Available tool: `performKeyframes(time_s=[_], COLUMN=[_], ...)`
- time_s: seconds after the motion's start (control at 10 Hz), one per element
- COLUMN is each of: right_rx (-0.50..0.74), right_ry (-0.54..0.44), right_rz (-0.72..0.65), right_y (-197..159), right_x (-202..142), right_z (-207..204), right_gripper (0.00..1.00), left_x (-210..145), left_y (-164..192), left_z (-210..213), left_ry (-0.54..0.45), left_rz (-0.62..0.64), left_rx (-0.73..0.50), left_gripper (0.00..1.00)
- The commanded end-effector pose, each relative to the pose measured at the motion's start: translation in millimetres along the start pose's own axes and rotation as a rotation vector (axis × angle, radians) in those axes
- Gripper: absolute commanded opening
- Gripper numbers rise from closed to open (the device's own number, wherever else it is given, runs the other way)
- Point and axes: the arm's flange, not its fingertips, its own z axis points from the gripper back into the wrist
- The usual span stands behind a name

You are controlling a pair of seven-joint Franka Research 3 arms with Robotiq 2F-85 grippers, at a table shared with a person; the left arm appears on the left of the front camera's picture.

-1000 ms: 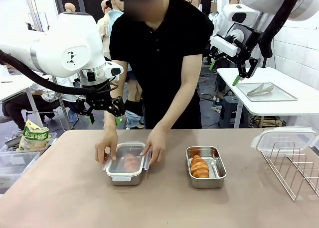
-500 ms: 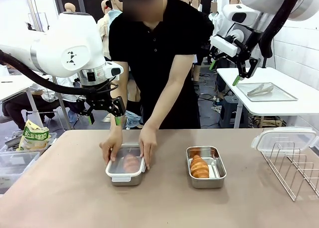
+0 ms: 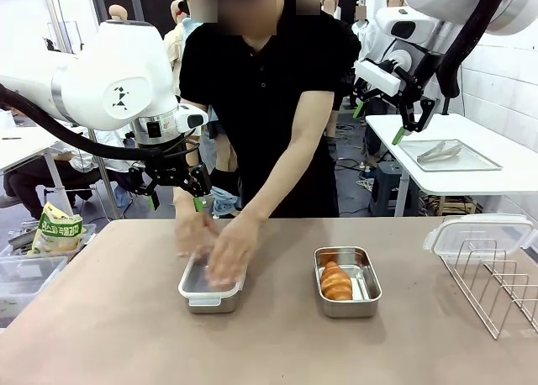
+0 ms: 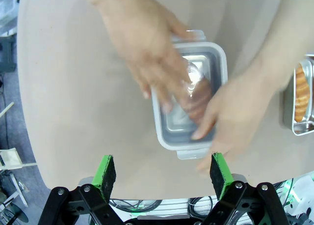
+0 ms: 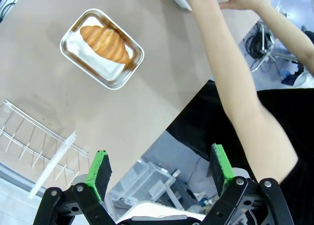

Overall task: Place the bread in airtight containers.
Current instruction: Pick up one Airtight Container lid and hand it to the human.

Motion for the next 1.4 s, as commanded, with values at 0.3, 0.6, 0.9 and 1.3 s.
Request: performKeyframes(time_s=[0.3, 0.6, 0.9, 1.3], right_rx=[-0.012, -0.012, -0.012, -0.012], right_ry=[-0.007, -0.007, -0.007, -0.007], right_rz=[-0.003, -0.003, -0.003, -0.003], right_y=[0.3, 0.3, 0.3, 0.3], right_x=[-1.3, -1.3, -1.3, -1.3], right_z=[0.5, 0.5, 0.5, 0.5], right_gripper=[1.0, 1.0, 1.0, 1.0], left_x=[-1.0, -1.0, -1.0, -1.0], left_y=[1.6, 1.6, 1.6, 1.6], left_z=[2.1, 2.1, 2.1, 2.1], left_ry=[-0.002, -0.002, -0.002, -0.002], left_rz=[0.001, 0.001, 0.001, 0.001], left_rx=[-0.001, -0.001, -0.001, -0.001], left_gripper=[1.0, 1.0, 1.0, 1.0])
